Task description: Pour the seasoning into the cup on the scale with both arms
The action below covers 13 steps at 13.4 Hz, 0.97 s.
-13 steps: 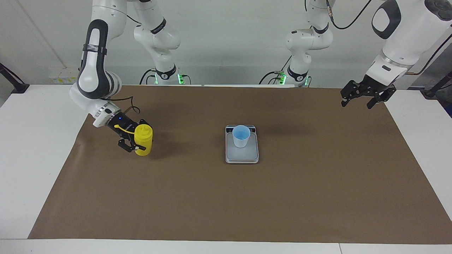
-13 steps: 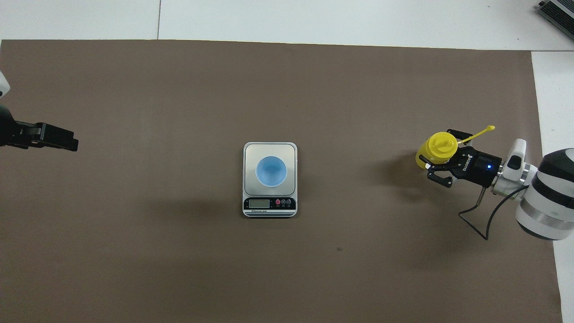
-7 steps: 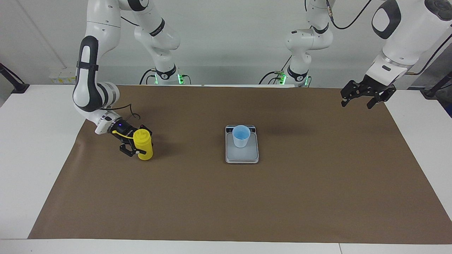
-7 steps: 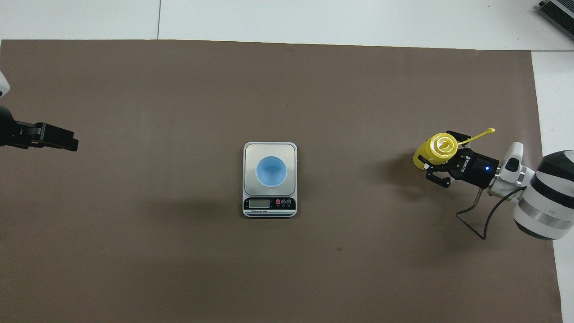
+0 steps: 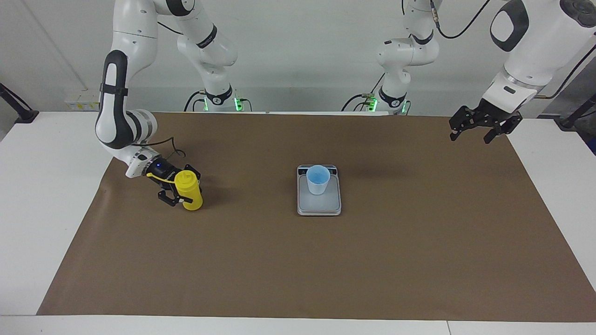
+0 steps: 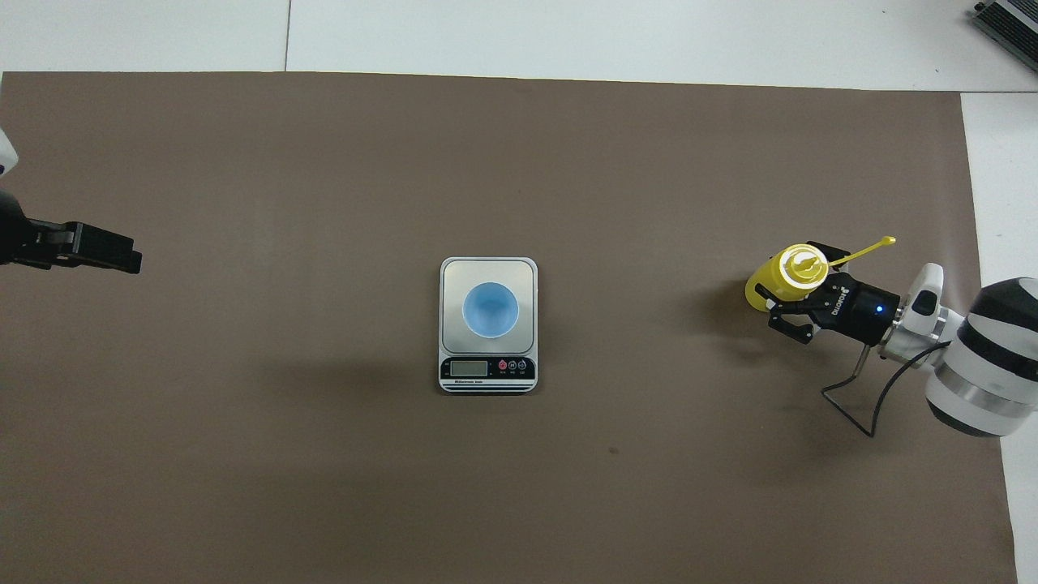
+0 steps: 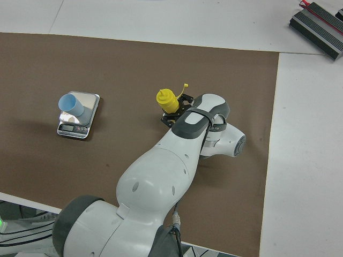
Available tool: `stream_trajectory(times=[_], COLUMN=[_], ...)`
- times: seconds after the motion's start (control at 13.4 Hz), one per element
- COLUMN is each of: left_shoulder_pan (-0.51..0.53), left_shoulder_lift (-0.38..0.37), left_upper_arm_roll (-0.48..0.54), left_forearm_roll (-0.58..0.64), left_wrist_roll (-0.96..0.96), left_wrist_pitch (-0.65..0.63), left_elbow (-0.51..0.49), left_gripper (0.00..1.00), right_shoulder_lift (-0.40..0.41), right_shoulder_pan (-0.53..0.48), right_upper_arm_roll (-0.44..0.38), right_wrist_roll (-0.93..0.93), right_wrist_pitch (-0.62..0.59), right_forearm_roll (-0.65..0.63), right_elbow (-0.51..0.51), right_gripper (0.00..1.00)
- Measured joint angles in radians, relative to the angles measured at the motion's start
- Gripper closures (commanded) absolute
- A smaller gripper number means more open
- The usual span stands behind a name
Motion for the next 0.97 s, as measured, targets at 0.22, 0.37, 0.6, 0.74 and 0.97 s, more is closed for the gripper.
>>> stream_trajectory(times=[0.22,0.37,0.6,0.74,0.97], left_shoulder_pan=[0.0,0.0,0.0,0.0,0.0], left_shoulder_lift=[0.0,0.0,0.0,0.0,0.0], left_upper_arm_roll=[0.0,0.0,0.0,0.0,0.0], left_forearm_roll=[0.0,0.0,0.0,0.0,0.0], left_wrist_roll=[0.0,0.0,0.0,0.0,0.0], left_wrist_pitch=[0.0,0.0,0.0,0.0,0.0], left_elbow=[0.0,0.0,0.0,0.0,0.0], left_gripper=[0.0,0.0,0.0,0.0,0.0], right_shoulder_lift=[0.0,0.0,-0.001,-0.001,-0.002], right_shoulder_pan=[-0.002,-0.01,-0.022,-0.023,-0.023], right_upper_arm_roll=[0.0,0.0,0.0,0.0,0.0], right_wrist_roll=[0.0,0.0,0.0,0.0,0.0], right_wrist_pitch=[0.0,0.0,0.0,0.0,0.0], right_forearm_roll=[0.059,0.083,0.087,0.087,0.082], right_elbow=[-0.022,-0.025,-0.025,-0.028,-0.05], right_gripper=[0.0,0.0,0.0,0.0,0.0])
